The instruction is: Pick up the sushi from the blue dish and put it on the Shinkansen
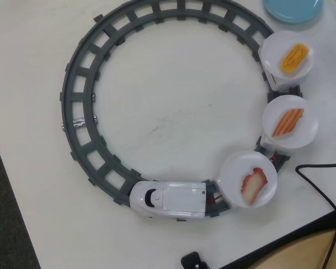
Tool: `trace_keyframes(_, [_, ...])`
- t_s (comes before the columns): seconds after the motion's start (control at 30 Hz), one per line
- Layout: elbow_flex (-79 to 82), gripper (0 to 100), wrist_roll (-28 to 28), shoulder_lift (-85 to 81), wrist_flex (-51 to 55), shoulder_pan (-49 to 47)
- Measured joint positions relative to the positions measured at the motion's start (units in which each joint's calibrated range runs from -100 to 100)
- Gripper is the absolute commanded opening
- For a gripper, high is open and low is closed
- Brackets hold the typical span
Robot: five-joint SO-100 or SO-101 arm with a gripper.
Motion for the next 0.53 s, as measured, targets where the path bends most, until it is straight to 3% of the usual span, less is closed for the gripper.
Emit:
trace_keyframes(0.2, [25.0, 35, 0.0, -23.1, -3.4, 11.7])
trace_keyframes(0.53, [34.6, 34, 0.0, -24.8, -4.3, 19.3])
